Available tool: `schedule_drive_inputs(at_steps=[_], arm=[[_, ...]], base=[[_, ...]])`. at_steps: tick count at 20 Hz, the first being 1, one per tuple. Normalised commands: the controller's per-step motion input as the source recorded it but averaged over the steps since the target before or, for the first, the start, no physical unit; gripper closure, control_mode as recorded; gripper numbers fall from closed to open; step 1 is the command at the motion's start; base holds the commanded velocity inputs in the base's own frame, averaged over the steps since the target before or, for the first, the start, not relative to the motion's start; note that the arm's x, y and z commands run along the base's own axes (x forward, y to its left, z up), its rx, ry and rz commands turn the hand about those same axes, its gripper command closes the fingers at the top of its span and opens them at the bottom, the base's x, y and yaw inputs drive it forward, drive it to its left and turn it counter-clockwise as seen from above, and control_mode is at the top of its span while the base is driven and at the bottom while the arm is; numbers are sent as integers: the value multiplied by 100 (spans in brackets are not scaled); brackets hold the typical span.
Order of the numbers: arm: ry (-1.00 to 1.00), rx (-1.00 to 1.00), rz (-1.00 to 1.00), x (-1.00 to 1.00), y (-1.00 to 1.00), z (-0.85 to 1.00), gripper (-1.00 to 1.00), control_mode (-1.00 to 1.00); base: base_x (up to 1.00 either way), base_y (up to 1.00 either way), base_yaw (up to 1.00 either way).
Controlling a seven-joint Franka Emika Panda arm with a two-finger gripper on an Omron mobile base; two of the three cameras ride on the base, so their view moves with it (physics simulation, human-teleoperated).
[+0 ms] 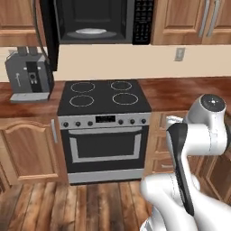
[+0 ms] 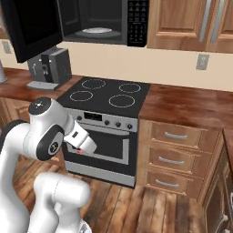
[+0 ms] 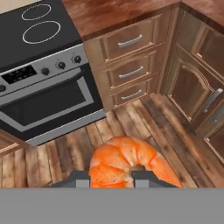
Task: Transport the shrimp from the fridge to the microwave and turn on the microwave.
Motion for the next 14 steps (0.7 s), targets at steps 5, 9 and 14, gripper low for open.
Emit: schedule_drive_inputs(at_steps=[5,9,14], arm=[[0,0,0,0,0,0,100,100],[0,0,0,0,0,0,100,100],[0,0,0,0,0,0,100,100]], base=[[44,0,23],[44,0,21],[46,0,19]])
